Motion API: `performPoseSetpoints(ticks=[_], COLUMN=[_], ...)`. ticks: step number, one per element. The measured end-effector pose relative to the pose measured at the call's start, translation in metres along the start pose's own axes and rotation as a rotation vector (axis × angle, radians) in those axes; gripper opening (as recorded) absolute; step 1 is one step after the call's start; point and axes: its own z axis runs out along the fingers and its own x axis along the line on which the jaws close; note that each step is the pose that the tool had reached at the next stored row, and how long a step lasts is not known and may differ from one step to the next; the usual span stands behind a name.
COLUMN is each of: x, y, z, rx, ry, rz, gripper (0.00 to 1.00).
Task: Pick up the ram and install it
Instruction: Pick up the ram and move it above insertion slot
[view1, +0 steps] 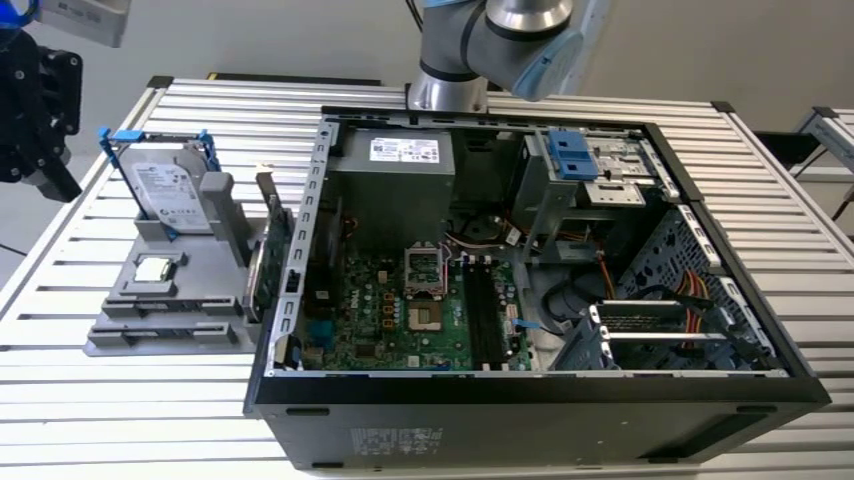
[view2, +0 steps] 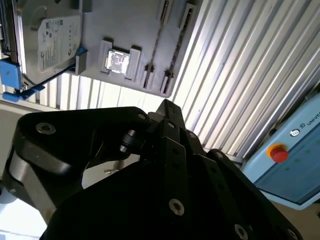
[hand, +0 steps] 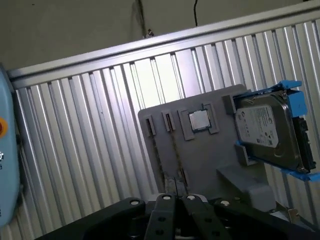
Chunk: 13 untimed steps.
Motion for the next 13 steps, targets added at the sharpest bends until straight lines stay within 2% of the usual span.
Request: performPoseSetpoints(ticks=[13], x=[0.0000], y=[0.0000], z=[0.0000], rx=[0.0232], ry=[-0.0002], rz=[-0.167], gripper=[0.00])
